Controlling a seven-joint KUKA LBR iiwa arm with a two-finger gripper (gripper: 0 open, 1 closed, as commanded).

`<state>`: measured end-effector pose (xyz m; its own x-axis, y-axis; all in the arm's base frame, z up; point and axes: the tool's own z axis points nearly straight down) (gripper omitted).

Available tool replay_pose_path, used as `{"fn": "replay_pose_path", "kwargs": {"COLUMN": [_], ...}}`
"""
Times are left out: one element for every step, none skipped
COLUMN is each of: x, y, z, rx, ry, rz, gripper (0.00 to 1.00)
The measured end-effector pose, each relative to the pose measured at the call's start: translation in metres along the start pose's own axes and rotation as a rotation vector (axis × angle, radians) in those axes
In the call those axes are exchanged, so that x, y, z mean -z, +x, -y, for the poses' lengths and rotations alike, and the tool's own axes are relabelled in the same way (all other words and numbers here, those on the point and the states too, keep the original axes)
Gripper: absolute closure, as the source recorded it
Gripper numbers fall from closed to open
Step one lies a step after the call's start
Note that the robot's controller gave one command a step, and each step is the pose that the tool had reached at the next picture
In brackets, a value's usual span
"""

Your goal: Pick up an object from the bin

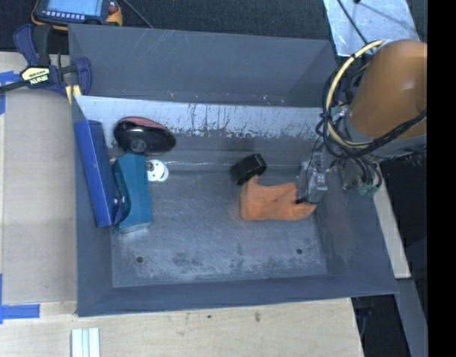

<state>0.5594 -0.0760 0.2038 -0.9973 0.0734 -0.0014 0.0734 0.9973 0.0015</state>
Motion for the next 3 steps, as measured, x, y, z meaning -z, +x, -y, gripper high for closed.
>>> {"fn": "replay_pose_path", "kwargs": {"x": [0.021,-0.021,-0.02], "y": [-0.011,-0.033,-0.034], "z": [0.004,-0.027,-0.027], "rx": [-0.026,-0.079,-0.079], "ry": [0.005,0.001,0.001], "rz": [0.008,0.002,0.002], "gripper": [1.0,0.0,0.0]}}
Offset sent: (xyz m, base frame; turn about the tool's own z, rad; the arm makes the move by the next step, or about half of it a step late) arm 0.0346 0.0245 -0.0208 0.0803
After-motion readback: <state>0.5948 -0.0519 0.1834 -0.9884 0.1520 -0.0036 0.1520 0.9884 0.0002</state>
